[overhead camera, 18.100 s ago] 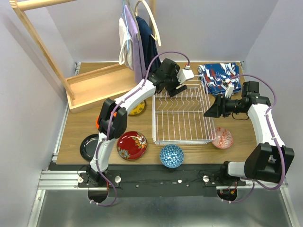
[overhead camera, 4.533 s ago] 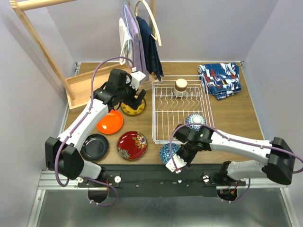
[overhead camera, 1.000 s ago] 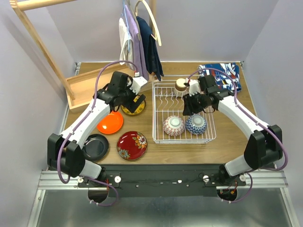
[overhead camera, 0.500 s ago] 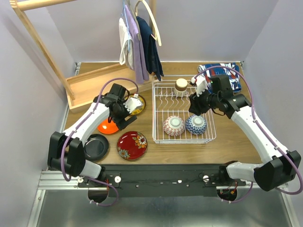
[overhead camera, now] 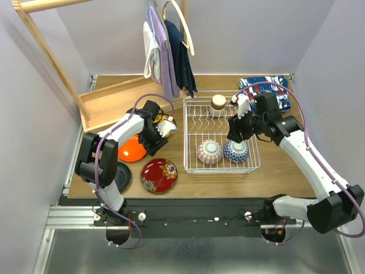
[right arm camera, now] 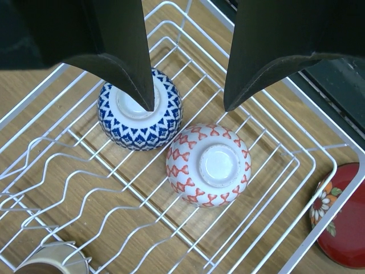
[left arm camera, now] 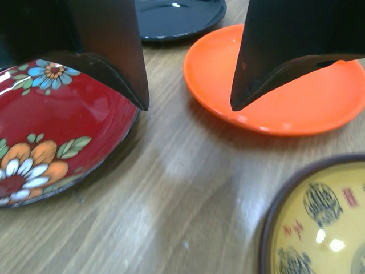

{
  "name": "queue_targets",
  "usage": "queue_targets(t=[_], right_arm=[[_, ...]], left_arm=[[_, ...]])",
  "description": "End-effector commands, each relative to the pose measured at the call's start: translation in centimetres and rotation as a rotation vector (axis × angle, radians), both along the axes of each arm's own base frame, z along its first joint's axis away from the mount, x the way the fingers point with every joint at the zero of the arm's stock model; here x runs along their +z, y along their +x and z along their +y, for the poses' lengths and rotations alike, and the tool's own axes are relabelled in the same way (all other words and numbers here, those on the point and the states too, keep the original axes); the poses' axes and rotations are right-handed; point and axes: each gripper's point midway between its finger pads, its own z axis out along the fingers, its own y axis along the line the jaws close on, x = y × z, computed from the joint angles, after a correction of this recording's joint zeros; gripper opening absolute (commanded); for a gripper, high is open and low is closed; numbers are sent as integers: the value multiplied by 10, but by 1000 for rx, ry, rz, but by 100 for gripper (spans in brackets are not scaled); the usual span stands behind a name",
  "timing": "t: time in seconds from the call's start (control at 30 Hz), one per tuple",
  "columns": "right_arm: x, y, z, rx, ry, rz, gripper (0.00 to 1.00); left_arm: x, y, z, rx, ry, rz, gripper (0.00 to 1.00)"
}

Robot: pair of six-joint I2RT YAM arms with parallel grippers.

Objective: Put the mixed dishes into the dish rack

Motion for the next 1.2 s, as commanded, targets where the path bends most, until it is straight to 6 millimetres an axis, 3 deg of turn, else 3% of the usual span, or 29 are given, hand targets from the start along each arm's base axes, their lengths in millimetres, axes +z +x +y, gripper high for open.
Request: queue_targets(t=[0.0, 0.13, 0.4, 0.73, 0.8, 0.9, 1.0, 1.03, 1.17], right_arm=[[-2, -10, 0, -2, 24, 16, 60], [-3, -10, -2, -9, 20, 4, 60], [-2, -11, -6, -17, 14, -18, 60], [-12, -14, -7, -16, 6, -2, 60], [-12, -12, -6, -15, 7, -3, 60], [-12, -10, -6, -13, 6, -8, 60], [-13, -9, -6, -12, 4, -11, 60], [-14, -9, -5, -8, 4, -10, 60], [-8, -8, 0, 24, 21, -16, 60]], left_arm=[[5, 7, -15, -15, -70, 32, 65], [-2, -5, -18, -28, -77, 117, 59], [-7, -27, -27, -75, -123, 204, 59], [-27, -52, -38, -127, -94, 307, 58], [-32, -54, -40, -132, -80, 314, 54], [-36, -53, -42, -121, -72, 328, 38], [-37, -51, -43, -113, -67, 328, 17], [-35, -50, -42, -112, -64, 321, 3], [-17, -51, -30, -132, -48, 276, 0]])
